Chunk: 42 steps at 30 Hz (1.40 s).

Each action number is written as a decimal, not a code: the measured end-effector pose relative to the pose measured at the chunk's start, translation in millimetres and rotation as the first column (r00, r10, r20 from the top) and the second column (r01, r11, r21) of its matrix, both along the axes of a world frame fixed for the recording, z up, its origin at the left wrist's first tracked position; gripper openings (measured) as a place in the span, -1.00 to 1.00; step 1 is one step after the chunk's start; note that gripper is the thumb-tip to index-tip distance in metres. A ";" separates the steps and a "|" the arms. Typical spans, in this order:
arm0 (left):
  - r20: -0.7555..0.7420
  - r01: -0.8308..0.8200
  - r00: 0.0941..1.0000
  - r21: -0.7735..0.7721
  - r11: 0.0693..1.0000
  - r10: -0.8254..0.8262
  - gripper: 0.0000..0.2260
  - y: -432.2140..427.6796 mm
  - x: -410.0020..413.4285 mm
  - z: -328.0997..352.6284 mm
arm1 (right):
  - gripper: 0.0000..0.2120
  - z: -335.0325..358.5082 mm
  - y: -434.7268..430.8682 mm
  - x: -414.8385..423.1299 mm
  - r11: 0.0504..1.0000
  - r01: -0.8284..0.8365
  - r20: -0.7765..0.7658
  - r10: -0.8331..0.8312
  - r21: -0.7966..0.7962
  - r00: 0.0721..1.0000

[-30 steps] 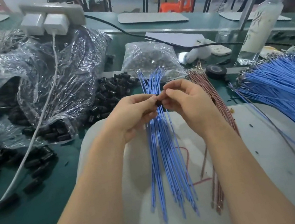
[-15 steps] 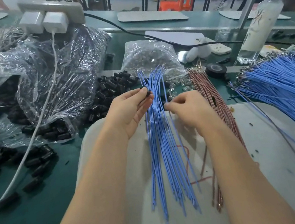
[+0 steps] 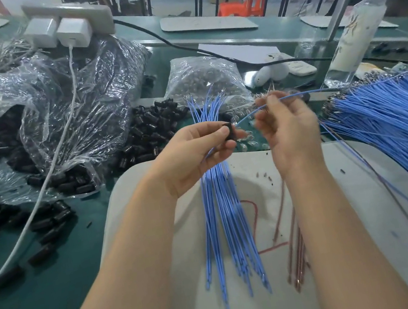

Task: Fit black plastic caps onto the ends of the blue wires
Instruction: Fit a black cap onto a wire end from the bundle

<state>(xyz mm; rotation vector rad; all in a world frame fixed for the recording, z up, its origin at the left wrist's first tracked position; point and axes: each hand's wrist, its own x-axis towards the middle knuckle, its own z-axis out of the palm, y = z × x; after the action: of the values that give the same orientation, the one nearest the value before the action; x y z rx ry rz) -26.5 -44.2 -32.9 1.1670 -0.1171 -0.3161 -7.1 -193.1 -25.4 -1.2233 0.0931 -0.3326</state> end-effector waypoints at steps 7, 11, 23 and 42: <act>0.059 -0.098 0.994 0.161 0.982 0.089 -0.91 -4.9 5.5 -6.9 | -0.84 -11.7 18.3 -0.3 0.962 -0.214 -0.206 0.177 -0.171 0.962; 0.040 -0.224 0.975 0.168 0.960 0.221 -0.91 -5.1 9.3 -10.7 | -0.88 -11.2 12.0 2.2 0.951 0.127 -0.015 -0.137 -0.280 0.991; 0.523 -0.567 0.810 0.583 0.582 0.266 -0.82 -5.8 14.1 -25.1 | -0.87 -8.1 13.4 -2.3 0.951 0.180 0.158 -0.143 -0.253 0.977; 0.583 -0.565 0.794 0.608 0.557 0.169 -0.81 -12.0 11.1 -24.2 | -0.86 -8.6 11.7 -1.7 0.955 0.138 0.124 -0.109 -0.263 0.986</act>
<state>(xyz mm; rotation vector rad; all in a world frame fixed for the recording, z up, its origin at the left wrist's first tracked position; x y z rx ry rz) -15.4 -56.2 -57.1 2.0822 -0.1478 0.3843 -8.8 -181.4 -34.0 -1.4716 0.0308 -0.5341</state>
